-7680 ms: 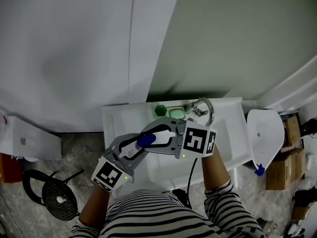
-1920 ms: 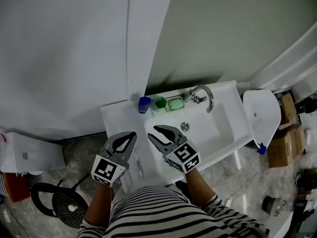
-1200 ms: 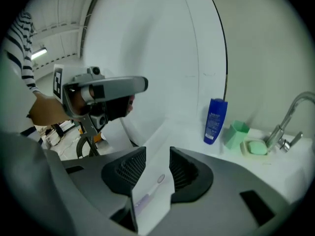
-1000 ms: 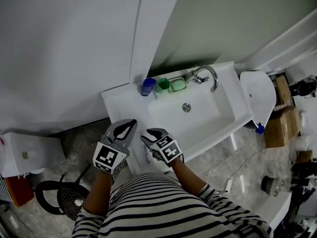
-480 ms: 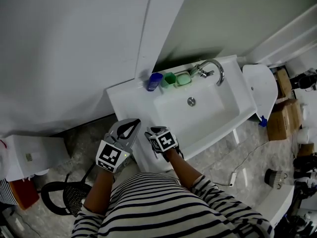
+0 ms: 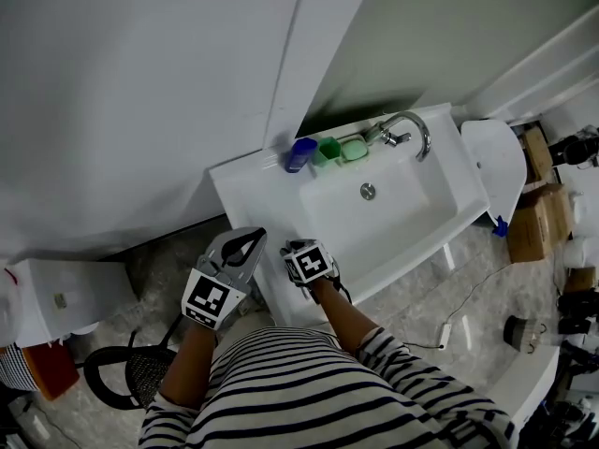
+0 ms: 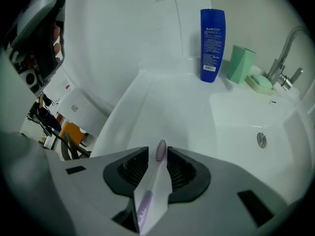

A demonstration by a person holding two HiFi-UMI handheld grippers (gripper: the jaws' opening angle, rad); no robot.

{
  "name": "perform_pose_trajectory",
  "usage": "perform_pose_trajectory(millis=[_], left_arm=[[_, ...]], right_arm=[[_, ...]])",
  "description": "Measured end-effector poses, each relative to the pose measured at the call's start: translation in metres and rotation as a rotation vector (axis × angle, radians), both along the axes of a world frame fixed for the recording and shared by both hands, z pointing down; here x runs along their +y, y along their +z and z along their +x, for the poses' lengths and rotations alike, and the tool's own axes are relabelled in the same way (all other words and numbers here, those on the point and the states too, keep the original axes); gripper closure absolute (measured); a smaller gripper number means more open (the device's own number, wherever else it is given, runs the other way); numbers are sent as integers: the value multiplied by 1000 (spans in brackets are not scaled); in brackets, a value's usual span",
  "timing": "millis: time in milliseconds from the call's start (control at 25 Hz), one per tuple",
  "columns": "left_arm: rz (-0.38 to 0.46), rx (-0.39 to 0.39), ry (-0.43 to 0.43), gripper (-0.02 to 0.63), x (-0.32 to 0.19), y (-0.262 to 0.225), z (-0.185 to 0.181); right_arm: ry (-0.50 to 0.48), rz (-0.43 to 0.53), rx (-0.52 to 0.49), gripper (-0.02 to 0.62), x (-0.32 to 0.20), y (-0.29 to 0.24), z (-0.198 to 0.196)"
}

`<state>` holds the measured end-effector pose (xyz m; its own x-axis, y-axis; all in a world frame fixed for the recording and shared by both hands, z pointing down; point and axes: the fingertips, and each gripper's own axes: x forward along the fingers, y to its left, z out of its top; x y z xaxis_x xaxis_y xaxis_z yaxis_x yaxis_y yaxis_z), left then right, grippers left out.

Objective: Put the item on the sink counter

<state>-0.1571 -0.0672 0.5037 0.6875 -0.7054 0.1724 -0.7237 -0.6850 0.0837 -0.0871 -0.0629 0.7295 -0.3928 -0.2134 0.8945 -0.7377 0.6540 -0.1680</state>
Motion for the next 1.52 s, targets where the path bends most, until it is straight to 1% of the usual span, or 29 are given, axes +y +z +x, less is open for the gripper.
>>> perform_pose_trajectory(millis=[80, 120, 160, 320, 520, 680, 960, 1200, 1320, 1520], left_arm=[[-1, -2, 2, 598, 1, 1, -2], [-4, -4, 3, 598, 1, 2, -3], [-6, -4, 5, 598, 2, 2, -2], [-5, -5, 17, 598, 1, 1, 2], [1, -11, 29, 600, 0, -1, 8], [-2, -12, 26, 598, -1, -1, 10], [-15, -11, 23, 598, -4, -2, 18], [-13, -14, 25, 600, -7, -4, 27], [-14, -14, 23, 600, -9, -4, 31], [-13, -4, 21, 600, -12, -8, 41]], right_arm=[[0, 11, 36, 494, -2, 0, 3], [5, 14, 47, 518, -3, 2, 4], [14, 16, 50, 528, -4, 2, 5], [46, 4, 32, 534, -6, 2, 5], [47, -6, -4, 537, -6, -1, 1], [44, 12, -32, 538, -7, -15, 0], [53, 77, -114, 538, -17, -62, -2], [63, 159, -204, 538, -33, -106, -3], [82, 192, -245, 538, -40, -124, 0], [100, 301, -325, 540, -59, -156, 12]])
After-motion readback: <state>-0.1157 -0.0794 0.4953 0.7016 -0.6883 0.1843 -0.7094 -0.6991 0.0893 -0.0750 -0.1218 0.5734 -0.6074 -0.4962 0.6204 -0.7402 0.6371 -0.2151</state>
